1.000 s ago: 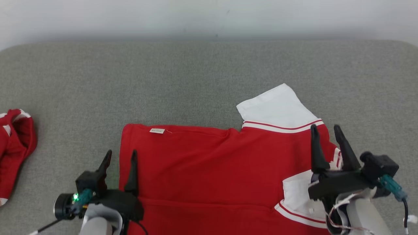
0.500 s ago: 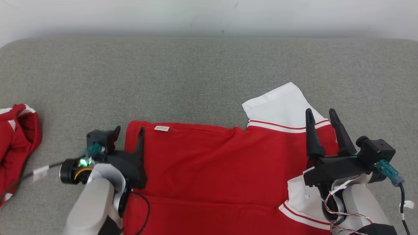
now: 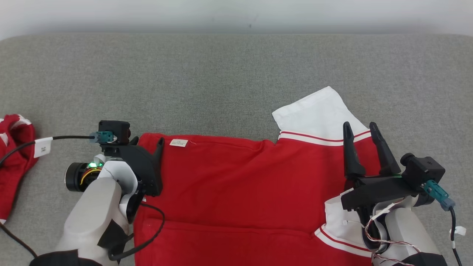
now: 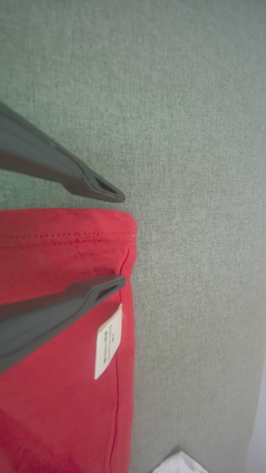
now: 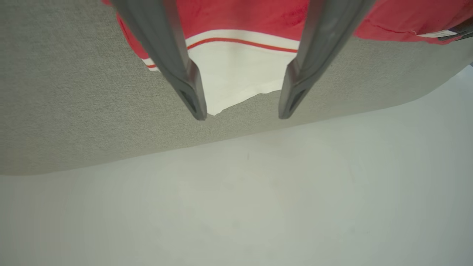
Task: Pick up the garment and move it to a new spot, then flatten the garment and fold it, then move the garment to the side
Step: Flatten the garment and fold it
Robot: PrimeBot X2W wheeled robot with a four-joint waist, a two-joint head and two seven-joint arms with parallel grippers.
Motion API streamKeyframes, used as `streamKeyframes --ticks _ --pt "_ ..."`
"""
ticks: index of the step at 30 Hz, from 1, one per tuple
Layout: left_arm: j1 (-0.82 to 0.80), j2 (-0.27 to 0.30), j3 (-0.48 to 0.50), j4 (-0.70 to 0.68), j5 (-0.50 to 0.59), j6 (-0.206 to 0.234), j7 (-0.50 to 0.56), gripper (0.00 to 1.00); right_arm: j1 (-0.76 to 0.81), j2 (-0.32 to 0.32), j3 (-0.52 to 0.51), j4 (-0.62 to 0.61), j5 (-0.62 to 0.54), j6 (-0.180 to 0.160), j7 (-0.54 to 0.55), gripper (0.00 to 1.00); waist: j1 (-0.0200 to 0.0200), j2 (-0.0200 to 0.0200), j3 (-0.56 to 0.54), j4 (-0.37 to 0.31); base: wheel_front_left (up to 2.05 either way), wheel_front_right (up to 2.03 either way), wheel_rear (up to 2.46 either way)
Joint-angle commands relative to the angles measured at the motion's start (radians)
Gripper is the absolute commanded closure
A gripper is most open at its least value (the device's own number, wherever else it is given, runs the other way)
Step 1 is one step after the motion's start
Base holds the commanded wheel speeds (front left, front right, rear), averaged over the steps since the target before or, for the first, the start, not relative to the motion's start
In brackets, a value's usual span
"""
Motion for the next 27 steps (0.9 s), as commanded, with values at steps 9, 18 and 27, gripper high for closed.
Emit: streamKeyframes --ticks 9,18,27 --pt "-0.029 0.026 -0.041 -0.010 -0.087 0.001 0.019 0.54 0.011 0.000 -0.011 -0.007 0.002 -0.002 0.000 0.00 -0.0001 -0.0001 0.020 0.000 0.00 0.00 0.00" --pt "-0.044 0.032 -0.074 -0.013 -0.116 0.001 -0.042 1.00 -0.069 -0.038 0.005 0.034 0.033 -0.002 0.000 0.00 -0.0001 -0.0001 0.053 0.022 0.00 0.00 0.00" --pt "-0.059 -0.005 -0.121 0.000 -0.121 0.001 -0.098 1.00 -0.337 -0.151 0.057 0.305 0.055 -0.002 0.178 0.00 -0.0001 -0.0001 0.109 0.071 0.00 0.00 0.00"
